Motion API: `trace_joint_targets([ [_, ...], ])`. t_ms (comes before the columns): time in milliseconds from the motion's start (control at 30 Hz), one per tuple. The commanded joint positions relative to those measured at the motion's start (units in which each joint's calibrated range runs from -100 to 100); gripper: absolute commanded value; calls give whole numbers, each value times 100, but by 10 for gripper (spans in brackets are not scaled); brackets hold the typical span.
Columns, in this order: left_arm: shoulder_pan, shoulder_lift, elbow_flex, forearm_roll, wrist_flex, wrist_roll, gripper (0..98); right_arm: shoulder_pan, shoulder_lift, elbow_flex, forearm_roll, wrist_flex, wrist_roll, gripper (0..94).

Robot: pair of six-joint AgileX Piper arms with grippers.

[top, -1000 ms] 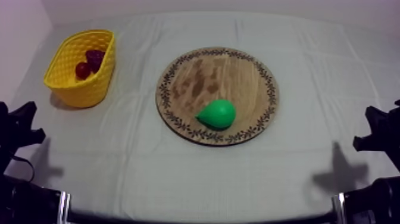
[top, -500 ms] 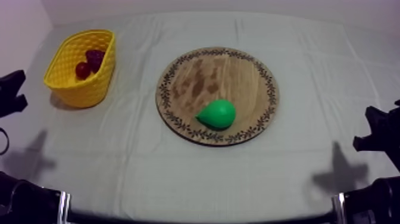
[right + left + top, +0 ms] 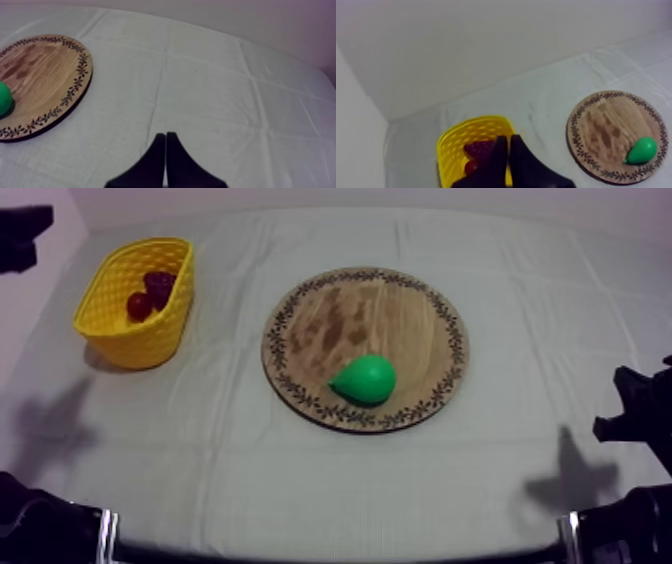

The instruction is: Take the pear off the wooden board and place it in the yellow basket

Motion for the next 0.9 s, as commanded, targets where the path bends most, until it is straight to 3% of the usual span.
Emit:
trace_joint_targets([
  [0, 166, 611, -848, 14, 118, -60, 0, -3, -5, 5, 2, -2, 0, 5],
  [600, 1153, 3132, -4013, 9, 1620, -351, 0, -3, -5, 5, 2, -2, 0, 5],
  [867, 1774, 4030, -4620, -422, 1761, -141, 0, -3, -5, 5, 2, -2, 0, 5],
])
